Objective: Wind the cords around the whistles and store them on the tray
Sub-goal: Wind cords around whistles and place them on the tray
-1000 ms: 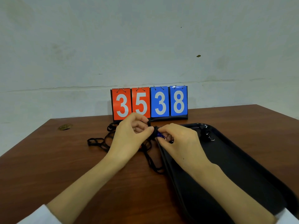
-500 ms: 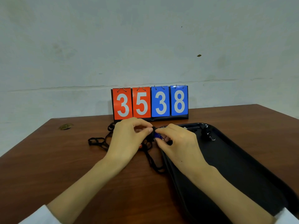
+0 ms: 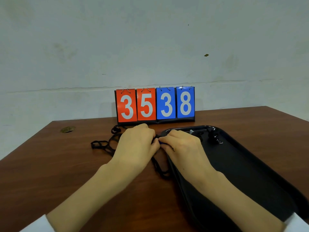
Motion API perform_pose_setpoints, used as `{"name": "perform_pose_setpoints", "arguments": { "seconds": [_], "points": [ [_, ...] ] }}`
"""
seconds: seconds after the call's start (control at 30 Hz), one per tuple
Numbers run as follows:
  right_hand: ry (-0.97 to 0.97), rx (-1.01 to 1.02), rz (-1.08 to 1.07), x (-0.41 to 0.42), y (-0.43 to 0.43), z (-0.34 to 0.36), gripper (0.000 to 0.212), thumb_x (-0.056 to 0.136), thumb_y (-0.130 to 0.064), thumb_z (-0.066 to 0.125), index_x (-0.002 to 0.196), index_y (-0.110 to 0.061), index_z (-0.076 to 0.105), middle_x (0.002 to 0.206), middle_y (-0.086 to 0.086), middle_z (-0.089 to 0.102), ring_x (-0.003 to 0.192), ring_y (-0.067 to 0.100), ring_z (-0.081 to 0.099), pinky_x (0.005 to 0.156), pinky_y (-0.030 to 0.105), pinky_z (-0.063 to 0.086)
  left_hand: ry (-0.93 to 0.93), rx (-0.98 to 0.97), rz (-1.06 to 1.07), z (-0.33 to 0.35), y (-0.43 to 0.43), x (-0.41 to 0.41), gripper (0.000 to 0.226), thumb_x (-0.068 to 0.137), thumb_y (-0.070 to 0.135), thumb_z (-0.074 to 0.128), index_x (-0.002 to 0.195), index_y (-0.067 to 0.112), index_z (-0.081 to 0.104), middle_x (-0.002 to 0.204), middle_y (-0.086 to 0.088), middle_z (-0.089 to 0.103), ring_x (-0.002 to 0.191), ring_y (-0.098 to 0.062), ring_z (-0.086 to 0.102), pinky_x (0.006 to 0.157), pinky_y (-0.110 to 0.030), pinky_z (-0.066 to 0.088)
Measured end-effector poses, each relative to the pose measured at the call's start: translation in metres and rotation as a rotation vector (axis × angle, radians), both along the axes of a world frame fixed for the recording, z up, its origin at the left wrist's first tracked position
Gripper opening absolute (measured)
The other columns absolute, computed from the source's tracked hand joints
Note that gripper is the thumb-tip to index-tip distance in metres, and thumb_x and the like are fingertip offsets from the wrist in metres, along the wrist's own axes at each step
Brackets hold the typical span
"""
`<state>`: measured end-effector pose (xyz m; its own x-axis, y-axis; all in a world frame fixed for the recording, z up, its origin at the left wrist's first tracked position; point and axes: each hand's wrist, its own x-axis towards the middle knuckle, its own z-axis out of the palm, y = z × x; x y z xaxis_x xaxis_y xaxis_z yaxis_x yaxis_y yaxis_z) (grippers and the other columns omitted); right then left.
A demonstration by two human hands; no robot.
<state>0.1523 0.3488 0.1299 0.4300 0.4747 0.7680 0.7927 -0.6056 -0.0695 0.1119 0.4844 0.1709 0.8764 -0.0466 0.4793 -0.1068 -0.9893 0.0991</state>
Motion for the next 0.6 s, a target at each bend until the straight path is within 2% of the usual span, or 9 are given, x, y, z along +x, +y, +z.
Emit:
{"name": "perform_pose_setpoints", "arguments": {
  "seconds": [0.1, 0.2, 0.27, 0.33, 0.4, 0.5, 0.6],
  "points": [
    [0.02, -0.012, 0.006, -0.001, 0.005, -0.004, 0.011, 0.078, -0.011, 0.061, 0.078, -0.009, 0.071, 0.069, 0.002, 0.063, 0.061, 0.018, 0.06, 0.054, 0.034, 0.055, 0.037, 0.12, 0.045, -0.002, -0.008, 0.0, 0.024, 0.097, 0.028, 0.042, 0.107, 0.014, 0.059, 0.103, 0.0, 0.052, 0.09, -0.017, 0.055, 0.073, -0.026, 0.042],
    [0.083, -0.007, 0.013, -0.001, 0.006, -0.005, 0.008, 0.071, -0.005, 0.07, 0.077, -0.011, 0.072, 0.068, 0.002, 0.064, 0.061, 0.017, 0.062, 0.054, 0.034, 0.056, 0.054, 0.204, 0.043, -0.006, -0.011, 0.001, 0.022, 0.098, 0.026, 0.04, 0.107, 0.014, 0.056, 0.102, -0.002, 0.052, 0.09, -0.018, 0.055, 0.071, -0.027, 0.04],
    [0.117, 0.007, 0.023, 0.0, 0.003, -0.004, 0.013, 0.067, -0.004, 0.076, 0.077, -0.012, 0.072, 0.068, 0.0, 0.065, 0.061, 0.015, 0.062, 0.055, 0.033, 0.056, 0.028, 0.132, 0.007, -0.008, -0.007, 0.001, 0.019, 0.096, 0.027, 0.042, 0.1, 0.015, 0.057, 0.094, 0.002, 0.05, 0.087, -0.015, 0.055, 0.072, -0.026, 0.043],
    [0.13, 0.014, 0.035, 0.0, 0.001, -0.001, 0.013, 0.068, -0.006, 0.076, 0.076, -0.014, 0.071, 0.068, -0.002, 0.063, 0.061, 0.012, 0.06, 0.056, 0.031, 0.055, -0.035, -0.096, -0.029, -0.01, -0.001, 0.002, 0.015, 0.091, 0.027, 0.052, 0.089, 0.016, 0.061, 0.086, 0.005, 0.054, 0.079, -0.012, 0.054, 0.071, -0.026, 0.046],
    [0.128, 0.023, 0.035, -0.001, 0.0, 0.001, 0.013, 0.068, -0.008, 0.078, 0.078, -0.014, 0.072, 0.069, -0.003, 0.064, 0.062, 0.012, 0.06, 0.058, 0.029, 0.055, -0.017, -0.419, -0.051, -0.01, 0.004, 0.006, 0.01, 0.085, 0.022, 0.06, 0.079, 0.015, 0.065, 0.079, 0.003, 0.06, 0.073, -0.011, 0.056, 0.069, -0.026, 0.047],
    [0.141, 0.002, 0.026, 0.0, -0.001, 0.001, 0.018, 0.07, -0.01, 0.079, 0.086, -0.012, 0.074, 0.075, 0.001, 0.068, 0.068, 0.015, 0.065, 0.063, 0.032, 0.057, 0.227, -0.869, -0.08, -0.007, 0.012, 0.014, 0.011, 0.086, 0.012, 0.06, 0.081, 0.012, 0.069, 0.077, -0.003, 0.066, 0.068, -0.012, 0.058, 0.063, -0.023, 0.049],
    [0.147, -0.002, 0.022, 0.001, -0.002, -0.001, 0.016, 0.072, -0.01, 0.077, 0.088, -0.012, 0.074, 0.076, 0.001, 0.069, 0.069, 0.017, 0.066, 0.064, 0.036, 0.058, 0.388, -1.059, -0.085, -0.006, 0.019, 0.018, 0.009, 0.086, 0.009, 0.062, 0.087, 0.008, 0.071, 0.075, -0.002, 0.065, 0.065, -0.01, 0.057, 0.057, -0.017, 0.048]
  ]
}}
